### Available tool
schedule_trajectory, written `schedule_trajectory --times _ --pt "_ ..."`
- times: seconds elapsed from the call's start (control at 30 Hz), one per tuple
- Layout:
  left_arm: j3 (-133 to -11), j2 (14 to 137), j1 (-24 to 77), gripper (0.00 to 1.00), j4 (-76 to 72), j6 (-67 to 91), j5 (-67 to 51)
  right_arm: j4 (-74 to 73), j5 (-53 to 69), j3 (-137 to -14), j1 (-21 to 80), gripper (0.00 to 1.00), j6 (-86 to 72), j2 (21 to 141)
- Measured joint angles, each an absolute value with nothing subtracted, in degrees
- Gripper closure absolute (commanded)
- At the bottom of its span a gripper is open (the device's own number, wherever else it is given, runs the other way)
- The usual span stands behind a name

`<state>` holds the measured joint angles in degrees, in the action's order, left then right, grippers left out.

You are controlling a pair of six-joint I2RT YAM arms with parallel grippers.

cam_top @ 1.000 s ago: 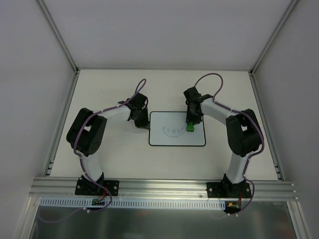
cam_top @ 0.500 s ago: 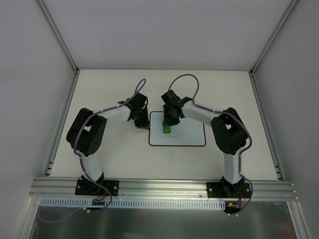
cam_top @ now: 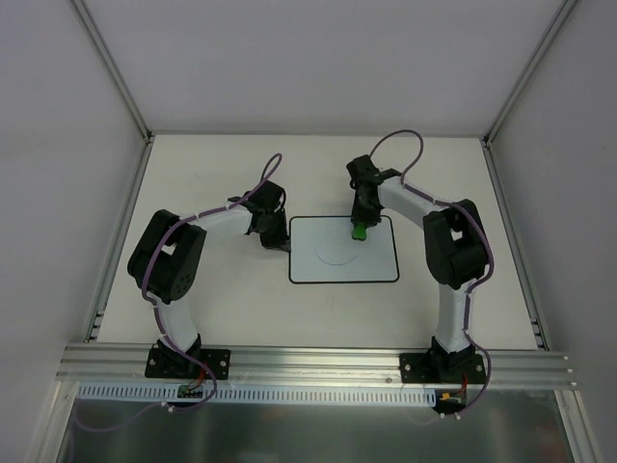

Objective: Erase the whiteboard

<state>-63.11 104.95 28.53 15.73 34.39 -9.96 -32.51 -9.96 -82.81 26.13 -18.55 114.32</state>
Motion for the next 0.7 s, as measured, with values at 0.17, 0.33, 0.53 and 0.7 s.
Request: schedule_trajectory --times 0.17,0.33,0.53,0.7 --pt "-63.11 104.9 28.53 1.0 15.79 34.52 -9.98 -34.74 -11.33 -90.26 32.82 1.0 -17.65 119.31" --pt "-63.11 104.9 28.53 1.0 15.86 34.83 -9.96 -35.07 -10.22 -94.7 40.99 1.0 -17.52 122.37" --pt "-63.16 104.9 28.38 1.0 16.29 35.53 -10.13 -35.35 -8.56 -96.47 45.82 1.0 -17.54 123.59" --pt "-63.2 104.9 28.42 1.0 16.43 36.21 -10.04 -33.87 -8.62 -93.54 45.87 1.0 -18.0 121.86"
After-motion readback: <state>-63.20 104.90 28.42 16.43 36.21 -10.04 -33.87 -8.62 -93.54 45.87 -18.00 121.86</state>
